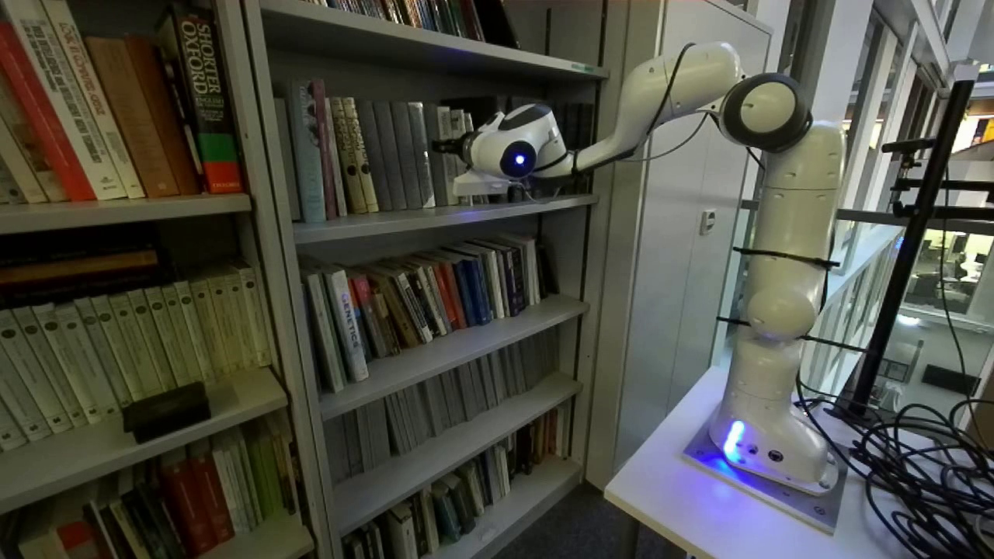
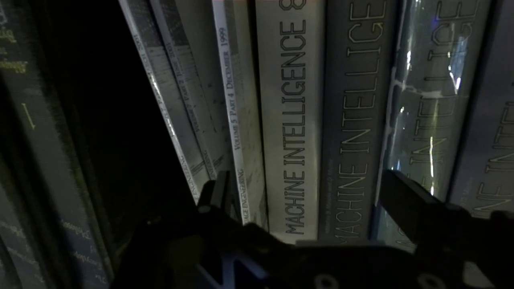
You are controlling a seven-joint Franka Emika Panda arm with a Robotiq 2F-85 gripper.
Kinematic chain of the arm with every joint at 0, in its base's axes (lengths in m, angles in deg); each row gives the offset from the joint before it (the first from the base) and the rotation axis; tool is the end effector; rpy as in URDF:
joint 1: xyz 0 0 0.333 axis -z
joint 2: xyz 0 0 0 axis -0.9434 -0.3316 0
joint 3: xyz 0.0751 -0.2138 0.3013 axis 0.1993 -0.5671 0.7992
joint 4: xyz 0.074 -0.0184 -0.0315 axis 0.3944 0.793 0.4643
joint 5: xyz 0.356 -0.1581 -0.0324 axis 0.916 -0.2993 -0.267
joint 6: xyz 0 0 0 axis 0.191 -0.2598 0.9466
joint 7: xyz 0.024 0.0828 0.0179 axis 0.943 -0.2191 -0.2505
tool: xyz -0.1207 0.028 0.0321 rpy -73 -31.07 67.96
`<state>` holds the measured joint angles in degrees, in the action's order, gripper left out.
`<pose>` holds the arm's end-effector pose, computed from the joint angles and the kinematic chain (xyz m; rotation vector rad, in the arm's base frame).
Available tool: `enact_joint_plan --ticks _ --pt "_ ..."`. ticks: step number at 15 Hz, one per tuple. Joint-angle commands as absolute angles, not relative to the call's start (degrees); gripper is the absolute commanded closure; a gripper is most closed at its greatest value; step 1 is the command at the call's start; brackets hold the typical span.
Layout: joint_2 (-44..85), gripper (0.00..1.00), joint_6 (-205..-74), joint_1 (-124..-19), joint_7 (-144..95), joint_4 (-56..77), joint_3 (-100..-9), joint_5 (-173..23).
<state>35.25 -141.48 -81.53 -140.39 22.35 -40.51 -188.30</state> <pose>0.6003 0.2049 0.6488 1.9617 -0.3070 2.1471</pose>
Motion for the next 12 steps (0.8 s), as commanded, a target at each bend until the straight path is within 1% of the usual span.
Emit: enact_joint_plan --ticks 1,12 --pt "32.93 0.00 -140.49 -81.24 -141.82 19.01 -40.38 -190.91" --pt "32.09 0.00 -140.77 -80.75 -141.91 17.39 -40.67 -191.25"
